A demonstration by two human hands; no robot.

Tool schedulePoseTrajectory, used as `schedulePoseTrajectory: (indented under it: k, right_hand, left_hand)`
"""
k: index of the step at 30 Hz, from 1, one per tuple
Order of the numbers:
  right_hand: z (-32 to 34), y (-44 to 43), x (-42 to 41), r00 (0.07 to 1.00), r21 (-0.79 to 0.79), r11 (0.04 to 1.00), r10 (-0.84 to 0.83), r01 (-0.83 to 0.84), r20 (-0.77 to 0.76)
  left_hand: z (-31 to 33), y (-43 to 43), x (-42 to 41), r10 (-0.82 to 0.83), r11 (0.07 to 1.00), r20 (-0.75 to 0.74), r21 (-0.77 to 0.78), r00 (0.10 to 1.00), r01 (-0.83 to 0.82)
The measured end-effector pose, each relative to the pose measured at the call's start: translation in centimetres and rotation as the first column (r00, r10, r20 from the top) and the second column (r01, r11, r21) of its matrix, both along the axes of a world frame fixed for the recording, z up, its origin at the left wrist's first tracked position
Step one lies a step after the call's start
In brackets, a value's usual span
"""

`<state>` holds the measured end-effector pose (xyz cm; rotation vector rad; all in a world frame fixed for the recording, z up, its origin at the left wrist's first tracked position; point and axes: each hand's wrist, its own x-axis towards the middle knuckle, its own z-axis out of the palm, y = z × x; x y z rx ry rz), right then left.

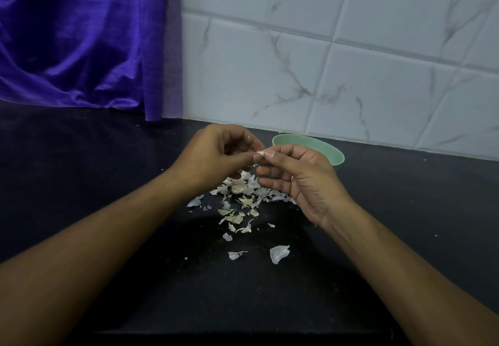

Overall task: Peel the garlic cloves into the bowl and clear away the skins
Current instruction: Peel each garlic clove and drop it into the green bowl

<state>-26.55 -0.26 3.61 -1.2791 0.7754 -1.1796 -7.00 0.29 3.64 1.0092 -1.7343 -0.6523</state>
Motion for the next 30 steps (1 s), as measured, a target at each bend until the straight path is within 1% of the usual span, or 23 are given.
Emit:
schedulePoseTrajectory:
  k: [5,9,15,18,22,26,30]
  right_hand:
    - [0.1,0.0,0.0,1.0,-0.026,1.0,0.018,-0.018,0.007]
    - [-0.2,0.1,0.0,0.999,-0.079,0.997,-0.016,0.013,-0.045]
    - [-0.4,0.1,0.2,0.993,-0.174,0.984,-0.061,0.042,-0.103]
    - [-0.5,0.1,0.2,0.987,-0.226,0.972,-0.095,0.063,-0.132]
    - [-0.6,0.0,0.2,0.975,-0.293,0.951,-0.149,0.096,-0.165]
    - [-0.9,-0.1,0.4,0.956,-0.364,0.926,-0.194,0.103,-0.221]
    - [-1.1,-0.1,0.4,0.95,-0.385,0.916,-0.211,0.11,-0.23]
  left_hand:
    - [-0.1,-0.3,0.3,0.048,0.999,-0.003,-0.021,0.999,-0.048]
    - [-0.1,-0.1,0.1,0.055,0.998,0.028,-0.038,0.998,-0.054]
    - [0.0,-0.1,0.0,0.127,0.987,0.088,-0.113,0.988,-0.117]
    - [0.1,0.0,-0.2,0.104,0.991,0.083,-0.095,0.991,-0.096]
    - [0.2,0.1,-0.1,0.078,0.997,0.047,-0.032,0.996,-0.077]
    - [0.4,0.3,-0.2,0.109,0.994,0.073,0.005,0.991,-0.109]
    - [0.6,0.5,-0.2,0.123,0.992,0.1,0.006,0.987,-0.125]
